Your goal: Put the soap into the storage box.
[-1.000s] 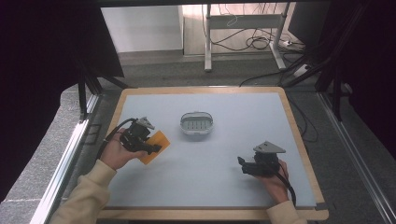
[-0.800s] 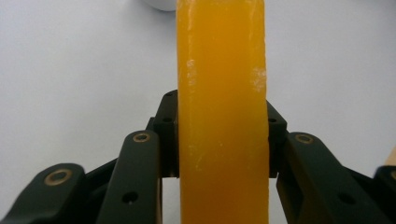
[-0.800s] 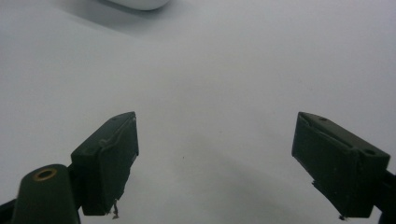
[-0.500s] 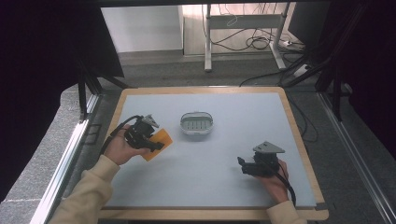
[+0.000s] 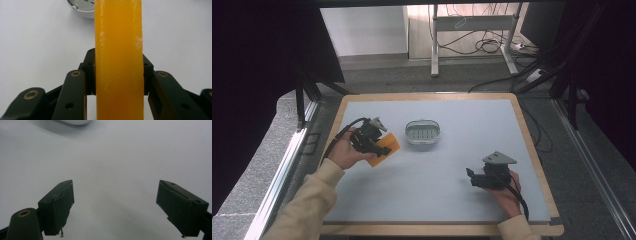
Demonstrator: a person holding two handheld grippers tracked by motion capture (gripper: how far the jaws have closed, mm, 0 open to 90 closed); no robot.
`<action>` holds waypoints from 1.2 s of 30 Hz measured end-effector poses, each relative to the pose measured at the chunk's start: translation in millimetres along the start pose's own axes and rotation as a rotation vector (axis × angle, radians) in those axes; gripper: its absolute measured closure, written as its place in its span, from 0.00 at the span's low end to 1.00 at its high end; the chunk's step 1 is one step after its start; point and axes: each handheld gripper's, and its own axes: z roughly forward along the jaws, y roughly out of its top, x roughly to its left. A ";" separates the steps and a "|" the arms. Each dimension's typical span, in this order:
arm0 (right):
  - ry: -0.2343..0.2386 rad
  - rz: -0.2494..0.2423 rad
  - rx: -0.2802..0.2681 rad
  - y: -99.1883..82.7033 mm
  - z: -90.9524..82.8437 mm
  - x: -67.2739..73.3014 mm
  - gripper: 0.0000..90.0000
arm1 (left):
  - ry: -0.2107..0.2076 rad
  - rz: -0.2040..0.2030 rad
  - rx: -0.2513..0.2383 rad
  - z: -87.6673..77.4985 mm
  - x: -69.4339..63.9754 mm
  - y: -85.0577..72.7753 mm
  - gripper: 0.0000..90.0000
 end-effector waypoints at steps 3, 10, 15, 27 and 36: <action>0.001 0.001 0.002 -0.1 0.3 0.2 0.17 | 0.001 0.030 0.009 -0.3 0.8 4.5 0.69; 0.000 -0.004 0.002 -0.1 0.8 0.3 0.17 | -0.005 0.066 0.029 4.8 -0.3 15.4 0.69; 0.001 -0.007 0.005 -0.1 0.9 0.2 0.17 | -0.010 0.088 0.039 8.4 -1.8 22.9 0.69; -0.006 -0.014 0.013 -0.3 1.3 -0.3 0.16 | -0.021 0.118 0.037 16.6 -1.2 35.9 0.69; -0.012 -0.018 0.014 0.2 1.8 -1.2 0.16 | -0.022 0.118 0.028 24.2 3.5 41.2 0.69</action>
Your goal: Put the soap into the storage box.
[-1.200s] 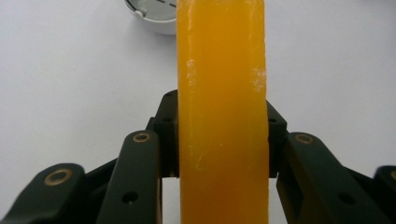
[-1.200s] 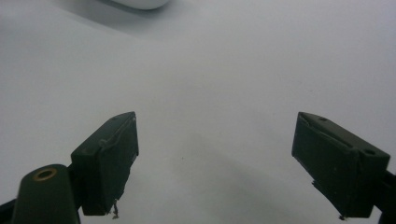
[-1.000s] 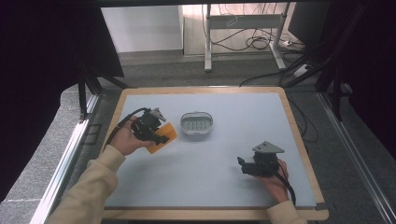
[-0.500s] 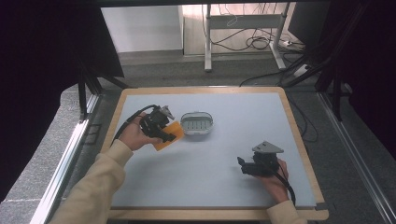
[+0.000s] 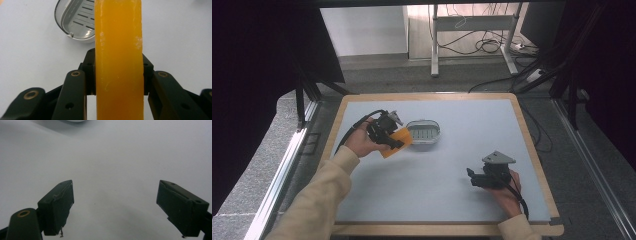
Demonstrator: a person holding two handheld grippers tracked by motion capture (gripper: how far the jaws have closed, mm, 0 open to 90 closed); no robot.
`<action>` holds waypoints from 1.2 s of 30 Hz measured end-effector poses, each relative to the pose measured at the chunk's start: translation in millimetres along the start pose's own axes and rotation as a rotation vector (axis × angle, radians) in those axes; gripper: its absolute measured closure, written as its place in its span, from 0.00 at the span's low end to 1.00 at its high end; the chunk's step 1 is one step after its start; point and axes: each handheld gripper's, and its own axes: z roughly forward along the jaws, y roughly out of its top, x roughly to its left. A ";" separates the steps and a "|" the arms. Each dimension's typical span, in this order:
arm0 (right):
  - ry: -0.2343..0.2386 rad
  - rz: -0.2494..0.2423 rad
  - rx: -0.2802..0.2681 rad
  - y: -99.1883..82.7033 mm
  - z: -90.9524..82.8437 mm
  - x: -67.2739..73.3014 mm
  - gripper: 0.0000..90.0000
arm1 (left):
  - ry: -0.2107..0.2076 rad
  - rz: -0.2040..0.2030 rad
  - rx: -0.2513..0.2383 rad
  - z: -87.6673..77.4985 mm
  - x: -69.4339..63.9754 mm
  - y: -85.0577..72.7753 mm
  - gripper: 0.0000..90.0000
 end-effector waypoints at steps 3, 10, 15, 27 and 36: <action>-0.002 0.010 -0.002 0.1 -0.2 -1.2 0.16 | -0.013 0.011 -0.004 1.1 1.7 0.8 0.69; 0.000 0.004 0.011 -0.1 1.5 -1.7 0.16 | -0.006 0.037 0.005 3.2 4.8 8.3 0.69; -0.002 0.007 0.003 0.4 1.9 -2.4 0.16 | -0.015 0.059 0.004 3.9 5.3 16.3 0.69; 0.011 0.000 0.010 0.1 3.7 -1.9 0.16 | -0.025 0.082 0.004 7.0 15.0 34.7 0.69; 0.009 0.002 0.013 -0.9 3.0 -2.5 0.16 | -0.010 0.107 0.016 7.4 22.0 43.3 0.69</action>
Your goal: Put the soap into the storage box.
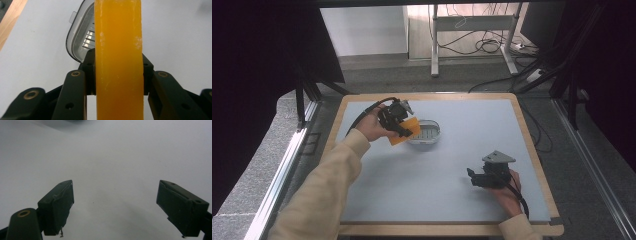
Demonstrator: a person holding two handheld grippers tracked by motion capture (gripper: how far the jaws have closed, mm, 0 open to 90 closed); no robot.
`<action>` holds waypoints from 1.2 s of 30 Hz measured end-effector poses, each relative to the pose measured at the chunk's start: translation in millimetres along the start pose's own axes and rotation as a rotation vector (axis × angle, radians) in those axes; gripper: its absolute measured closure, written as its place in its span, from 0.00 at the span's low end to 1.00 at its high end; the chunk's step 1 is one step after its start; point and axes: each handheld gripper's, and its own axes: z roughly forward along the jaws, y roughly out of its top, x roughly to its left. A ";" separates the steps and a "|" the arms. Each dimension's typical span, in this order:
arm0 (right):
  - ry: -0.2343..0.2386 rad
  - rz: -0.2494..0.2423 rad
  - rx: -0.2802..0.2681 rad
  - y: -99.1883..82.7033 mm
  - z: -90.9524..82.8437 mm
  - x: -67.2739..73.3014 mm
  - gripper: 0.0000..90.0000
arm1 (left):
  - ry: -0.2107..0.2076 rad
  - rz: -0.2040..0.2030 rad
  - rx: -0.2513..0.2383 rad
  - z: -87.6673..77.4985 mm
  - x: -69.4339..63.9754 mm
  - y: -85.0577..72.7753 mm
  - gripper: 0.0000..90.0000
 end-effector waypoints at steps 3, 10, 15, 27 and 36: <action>-0.001 0.002 0.000 -0.4 -1.0 -0.3 0.16 | -0.009 0.005 -0.003 2.3 2.5 4.3 0.69; -0.001 0.005 0.005 -1.9 -1.8 -1.2 0.16 | -0.026 0.019 0.006 15.4 10.8 17.4 0.69; -0.004 0.014 0.003 -2.9 -2.7 -3.0 0.16 | -0.034 0.039 0.010 26.1 15.1 25.6 0.69; -0.003 0.024 0.006 -5.0 -4.6 -5.3 0.16 | -0.059 0.119 0.042 45.3 23.6 49.9 0.69; 0.034 0.050 -0.011 -4.6 -6.7 -4.7 0.16 | -0.082 0.145 0.076 64.6 30.2 58.7 0.69</action>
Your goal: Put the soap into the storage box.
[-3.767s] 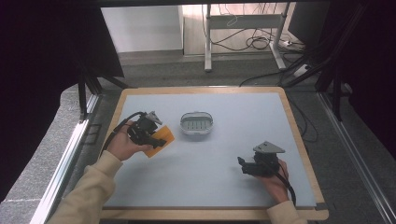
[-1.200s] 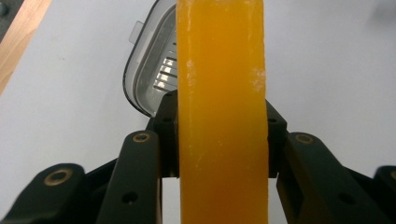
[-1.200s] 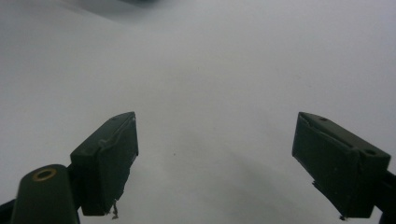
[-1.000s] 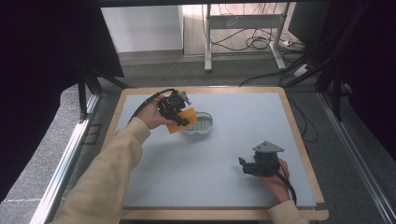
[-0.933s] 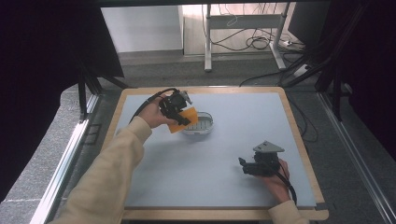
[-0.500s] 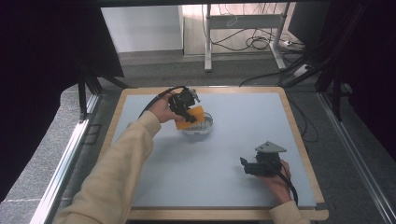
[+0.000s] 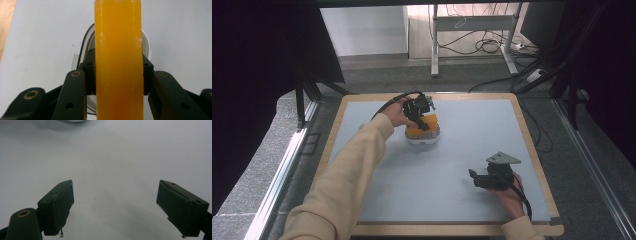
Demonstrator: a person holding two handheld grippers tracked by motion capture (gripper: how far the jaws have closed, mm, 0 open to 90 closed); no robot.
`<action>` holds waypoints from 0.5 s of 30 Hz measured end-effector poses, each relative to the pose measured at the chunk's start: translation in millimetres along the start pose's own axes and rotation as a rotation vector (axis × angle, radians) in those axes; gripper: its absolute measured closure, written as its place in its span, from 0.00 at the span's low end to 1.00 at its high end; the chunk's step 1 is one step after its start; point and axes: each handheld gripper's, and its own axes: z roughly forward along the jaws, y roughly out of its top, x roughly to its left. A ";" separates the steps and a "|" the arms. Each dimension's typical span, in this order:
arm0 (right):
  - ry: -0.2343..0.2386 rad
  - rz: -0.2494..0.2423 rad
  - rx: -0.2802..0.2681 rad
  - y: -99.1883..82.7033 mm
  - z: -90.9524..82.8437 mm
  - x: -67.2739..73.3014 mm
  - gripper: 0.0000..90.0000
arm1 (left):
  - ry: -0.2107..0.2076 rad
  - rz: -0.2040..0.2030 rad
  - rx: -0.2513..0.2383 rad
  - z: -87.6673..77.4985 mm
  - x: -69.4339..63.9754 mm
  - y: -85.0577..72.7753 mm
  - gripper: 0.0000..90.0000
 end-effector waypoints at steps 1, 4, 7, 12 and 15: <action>0.001 0.001 -0.001 0.0 -0.1 0.0 0.16 | -0.002 -0.003 -0.002 1.5 1.2 -0.2 0.69; -0.001 -0.002 -0.004 -0.1 -0.7 -0.3 0.16 | -0.006 0.001 0.017 5.6 2.9 -0.6 0.69; -0.004 0.000 -0.006 -0.4 -0.9 -0.7 0.16 | -0.014 0.003 0.024 8.5 3.9 -1.2 0.69; -0.004 -0.005 -0.004 -0.6 -0.7 -0.2 0.16 | -0.025 0.010 0.027 14.9 4.2 -0.8 0.69; -0.005 -0.007 0.000 -0.8 -0.5 0.0 0.16 | -0.029 0.017 0.027 19.2 3.4 0.0 0.69</action>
